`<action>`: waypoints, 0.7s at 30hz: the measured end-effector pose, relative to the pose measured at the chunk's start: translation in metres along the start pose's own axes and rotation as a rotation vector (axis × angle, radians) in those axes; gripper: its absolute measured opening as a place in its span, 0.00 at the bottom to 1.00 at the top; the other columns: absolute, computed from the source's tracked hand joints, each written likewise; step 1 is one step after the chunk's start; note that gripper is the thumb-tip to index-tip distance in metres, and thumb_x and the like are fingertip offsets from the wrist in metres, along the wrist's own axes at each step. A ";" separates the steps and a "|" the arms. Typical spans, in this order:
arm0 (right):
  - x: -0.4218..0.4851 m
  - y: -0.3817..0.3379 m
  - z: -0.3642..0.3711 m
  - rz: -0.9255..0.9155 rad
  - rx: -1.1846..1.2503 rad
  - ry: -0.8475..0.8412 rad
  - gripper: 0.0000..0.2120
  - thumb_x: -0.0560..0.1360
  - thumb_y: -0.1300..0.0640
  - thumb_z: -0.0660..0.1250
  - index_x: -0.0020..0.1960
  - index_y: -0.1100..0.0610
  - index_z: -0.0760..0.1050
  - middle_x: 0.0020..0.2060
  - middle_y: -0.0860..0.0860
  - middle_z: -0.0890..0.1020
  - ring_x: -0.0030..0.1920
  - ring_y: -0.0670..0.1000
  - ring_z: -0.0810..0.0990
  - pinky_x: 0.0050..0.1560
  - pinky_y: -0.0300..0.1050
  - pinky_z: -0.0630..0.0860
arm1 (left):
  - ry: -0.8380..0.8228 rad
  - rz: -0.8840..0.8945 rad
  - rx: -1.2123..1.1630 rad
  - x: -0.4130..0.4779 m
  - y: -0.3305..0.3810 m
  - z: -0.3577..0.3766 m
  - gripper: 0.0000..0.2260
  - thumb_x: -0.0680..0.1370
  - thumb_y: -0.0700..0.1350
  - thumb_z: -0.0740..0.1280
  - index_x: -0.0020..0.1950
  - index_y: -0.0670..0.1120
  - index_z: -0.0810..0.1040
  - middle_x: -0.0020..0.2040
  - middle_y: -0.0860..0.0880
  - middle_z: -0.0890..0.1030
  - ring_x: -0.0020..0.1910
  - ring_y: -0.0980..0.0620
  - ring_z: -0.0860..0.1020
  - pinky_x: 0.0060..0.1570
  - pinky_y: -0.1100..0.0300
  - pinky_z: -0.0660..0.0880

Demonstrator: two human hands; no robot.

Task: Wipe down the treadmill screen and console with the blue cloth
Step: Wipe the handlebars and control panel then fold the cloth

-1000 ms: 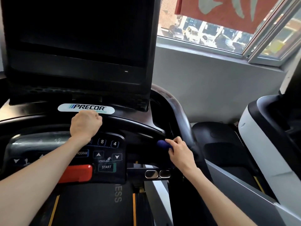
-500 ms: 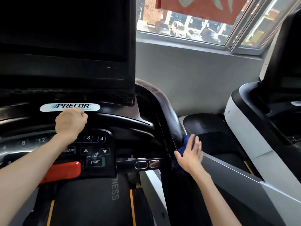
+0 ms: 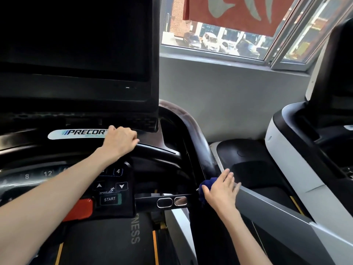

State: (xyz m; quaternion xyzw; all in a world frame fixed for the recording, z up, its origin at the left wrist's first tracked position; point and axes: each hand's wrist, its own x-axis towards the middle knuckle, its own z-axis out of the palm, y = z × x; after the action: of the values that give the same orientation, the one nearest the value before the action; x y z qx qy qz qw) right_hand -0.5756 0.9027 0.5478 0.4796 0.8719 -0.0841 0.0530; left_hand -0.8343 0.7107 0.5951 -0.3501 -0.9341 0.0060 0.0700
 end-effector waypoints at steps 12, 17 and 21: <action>0.098 -0.056 0.003 0.010 0.112 0.067 0.48 0.71 0.40 0.67 0.73 0.69 0.47 0.70 0.64 0.59 0.72 0.61 0.58 0.73 0.54 0.51 | -0.351 0.120 0.054 0.043 0.009 0.022 0.29 0.66 0.63 0.71 0.60 0.48 0.76 0.57 0.51 0.80 0.61 0.51 0.74 0.70 0.49 0.56; 0.152 -0.104 0.002 0.003 0.085 0.086 0.46 0.70 0.42 0.69 0.72 0.68 0.51 0.70 0.64 0.61 0.72 0.61 0.59 0.73 0.54 0.50 | -0.351 0.166 0.062 0.049 0.005 0.023 0.27 0.63 0.63 0.73 0.56 0.50 0.78 0.53 0.52 0.81 0.56 0.53 0.77 0.70 0.50 0.57; 0.198 -0.140 -0.004 -0.083 0.074 0.114 0.44 0.71 0.44 0.70 0.72 0.68 0.53 0.69 0.64 0.63 0.70 0.62 0.61 0.73 0.55 0.51 | -0.347 0.141 0.036 0.051 0.003 0.021 0.25 0.63 0.65 0.73 0.53 0.51 0.79 0.51 0.54 0.82 0.53 0.54 0.78 0.70 0.51 0.57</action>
State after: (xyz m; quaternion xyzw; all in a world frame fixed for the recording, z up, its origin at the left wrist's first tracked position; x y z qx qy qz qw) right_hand -0.7996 0.9942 0.5307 0.4487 0.8888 -0.0910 -0.0179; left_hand -0.8731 0.7471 0.5801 -0.4070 -0.9050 0.0881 -0.0865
